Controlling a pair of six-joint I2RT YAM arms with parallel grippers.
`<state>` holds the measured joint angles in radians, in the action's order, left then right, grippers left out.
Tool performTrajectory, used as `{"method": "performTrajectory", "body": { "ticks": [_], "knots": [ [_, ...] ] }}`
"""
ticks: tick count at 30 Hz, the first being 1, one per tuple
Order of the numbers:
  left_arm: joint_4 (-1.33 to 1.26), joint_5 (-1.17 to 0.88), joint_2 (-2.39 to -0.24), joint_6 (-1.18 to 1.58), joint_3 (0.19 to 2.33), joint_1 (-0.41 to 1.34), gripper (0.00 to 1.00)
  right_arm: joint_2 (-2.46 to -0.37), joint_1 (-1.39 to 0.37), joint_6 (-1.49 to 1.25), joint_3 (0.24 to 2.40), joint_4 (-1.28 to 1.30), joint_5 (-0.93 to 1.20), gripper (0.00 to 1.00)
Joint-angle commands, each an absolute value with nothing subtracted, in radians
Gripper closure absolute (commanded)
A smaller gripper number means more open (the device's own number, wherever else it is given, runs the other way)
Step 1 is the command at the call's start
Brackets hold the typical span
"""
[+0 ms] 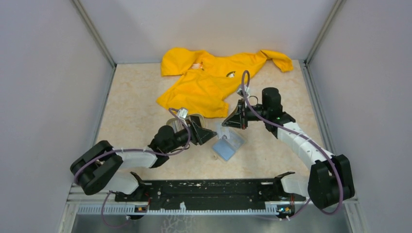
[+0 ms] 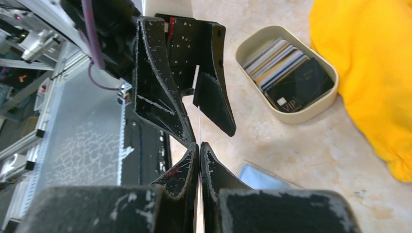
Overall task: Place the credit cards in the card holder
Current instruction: Insert the credit card into the card holder.
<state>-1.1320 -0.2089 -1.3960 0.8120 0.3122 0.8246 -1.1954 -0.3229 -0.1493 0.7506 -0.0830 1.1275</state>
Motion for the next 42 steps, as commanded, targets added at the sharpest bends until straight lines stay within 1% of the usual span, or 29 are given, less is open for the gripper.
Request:
{"method": "performTrajectory", "body": {
  "ticks": [1,3,4,5,8,13,18,21,25,30,36,39,42],
  "knots": [
    [-0.699,-0.124,-1.355,0.824,0.394,0.828,0.38,-1.226,-0.300,0.082,0.840,0.149,1.106,1.00],
    [-0.601,-0.090,-1.359,0.878,0.415,0.829,0.37,-1.237,-0.293,0.107,0.848,0.183,1.073,1.00],
    [-0.559,-0.075,-1.363,0.906,0.426,0.833,0.33,-1.243,-0.289,0.113,0.852,0.191,1.060,1.00],
    [-0.522,-0.063,-1.366,0.928,0.436,0.842,0.31,-1.249,-0.283,0.117,0.855,0.199,1.051,1.00],
    [-0.388,-0.013,-1.373,1.000,0.490,0.876,0.30,-1.264,-0.265,0.120,0.860,0.215,1.018,1.00],
    [0.009,0.225,-1.408,1.094,0.672,0.960,0.30,-1.300,-0.241,0.128,0.872,0.238,0.991,1.00],
    [0.265,0.296,-1.510,1.179,0.807,1.011,0.32,-1.310,-0.239,0.132,0.876,0.243,0.988,1.00],
    [0.418,0.336,-1.572,1.235,0.896,1.048,0.31,-1.311,-0.238,0.133,0.874,0.243,0.987,1.00],
    [0.570,0.369,-1.649,1.292,1.006,1.106,0.30,-1.312,-0.238,0.132,0.873,0.241,0.988,1.00],
    [0.620,0.372,-1.724,1.309,1.082,1.153,0.30,-1.310,-0.238,0.132,0.873,0.242,0.986,1.00],
    [0.648,0.373,-1.761,1.305,1.105,1.187,0.36,-1.308,-0.238,0.131,0.871,0.242,0.990,1.00],
    [0.635,0.370,-1.748,1.298,1.075,1.192,0.47,-1.308,-0.238,0.130,0.871,0.241,0.995,1.00],
    [0.593,0.374,-1.735,1.266,1.040,1.191,0.64,-1.308,-0.238,0.129,0.869,0.238,1.000,1.00]
  ]
}}
